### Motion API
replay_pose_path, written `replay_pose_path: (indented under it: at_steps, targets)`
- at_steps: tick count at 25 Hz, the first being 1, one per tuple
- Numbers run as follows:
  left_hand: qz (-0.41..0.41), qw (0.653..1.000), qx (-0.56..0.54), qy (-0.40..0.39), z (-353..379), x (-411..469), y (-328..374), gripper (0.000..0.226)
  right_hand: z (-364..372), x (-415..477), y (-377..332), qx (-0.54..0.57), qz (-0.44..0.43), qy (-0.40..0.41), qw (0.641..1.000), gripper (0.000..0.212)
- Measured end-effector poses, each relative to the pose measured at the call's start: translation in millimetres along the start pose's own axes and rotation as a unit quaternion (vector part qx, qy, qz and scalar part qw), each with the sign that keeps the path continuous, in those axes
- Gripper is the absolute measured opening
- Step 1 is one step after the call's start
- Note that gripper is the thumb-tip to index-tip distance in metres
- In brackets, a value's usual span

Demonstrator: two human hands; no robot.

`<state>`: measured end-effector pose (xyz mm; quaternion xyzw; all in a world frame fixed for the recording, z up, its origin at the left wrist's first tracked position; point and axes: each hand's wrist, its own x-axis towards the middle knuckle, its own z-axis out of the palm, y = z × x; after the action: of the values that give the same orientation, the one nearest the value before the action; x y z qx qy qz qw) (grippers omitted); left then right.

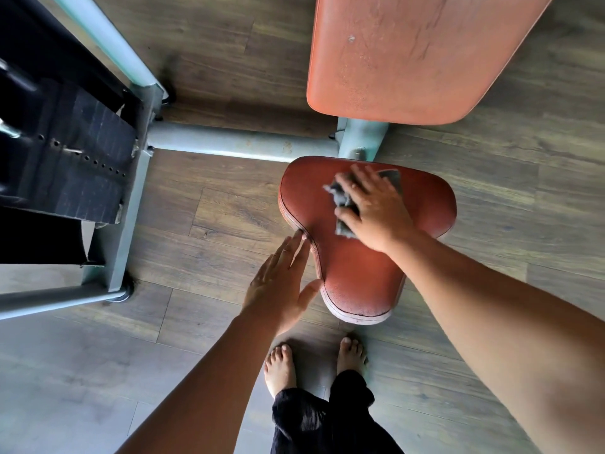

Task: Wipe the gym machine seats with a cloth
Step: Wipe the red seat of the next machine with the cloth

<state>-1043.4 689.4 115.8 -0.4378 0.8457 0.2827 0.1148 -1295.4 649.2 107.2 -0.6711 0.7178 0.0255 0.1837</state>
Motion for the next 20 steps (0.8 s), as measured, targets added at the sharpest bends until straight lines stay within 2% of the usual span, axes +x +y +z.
replay_pose_path:
  at_steps: [2, 3, 7, 10, 16, 18, 20]
  targets:
    - [-0.006, 1.0, -0.007, 0.0, 2, -2, 3, 0.077, 3, -5, -4, 0.016, 0.116, 0.007, 0.993, 0.07]
    - [-0.01, 1.0, -0.014, 0.002, 2, -2, 6, 0.076, 7, -20, -17, 0.015, 0.14, 0.018, 0.99, 0.071]
    - [-0.021, 0.999, -0.025, 0.001, 0, -7, 16, 0.075, 24, -115, -62, 0.05, 0.094, 0.053, 0.993, 0.072]
    - [-0.021, 0.999, -0.027, -0.005, -3, -10, 21, 0.076, 25, -119, -42, 0.063, 0.071, 0.064, 0.993, 0.069]
    - [-0.016, 1.0, -0.023, 0.0, 0, -10, 21, 0.073, 6, -34, 22, 0.039, 0.209, 0.034, 0.977, 0.073]
    - [-0.015, 1.0, -0.027, 0.004, 2, -10, 20, 0.073, 9, -39, 2, 0.046, 0.241, 0.048, 0.968, 0.075]
    - [-0.018, 0.999, -0.028, 0.004, 3, -9, 20, 0.074, 17, -70, -30, 0.05, 0.206, 0.077, 0.974, 0.075]
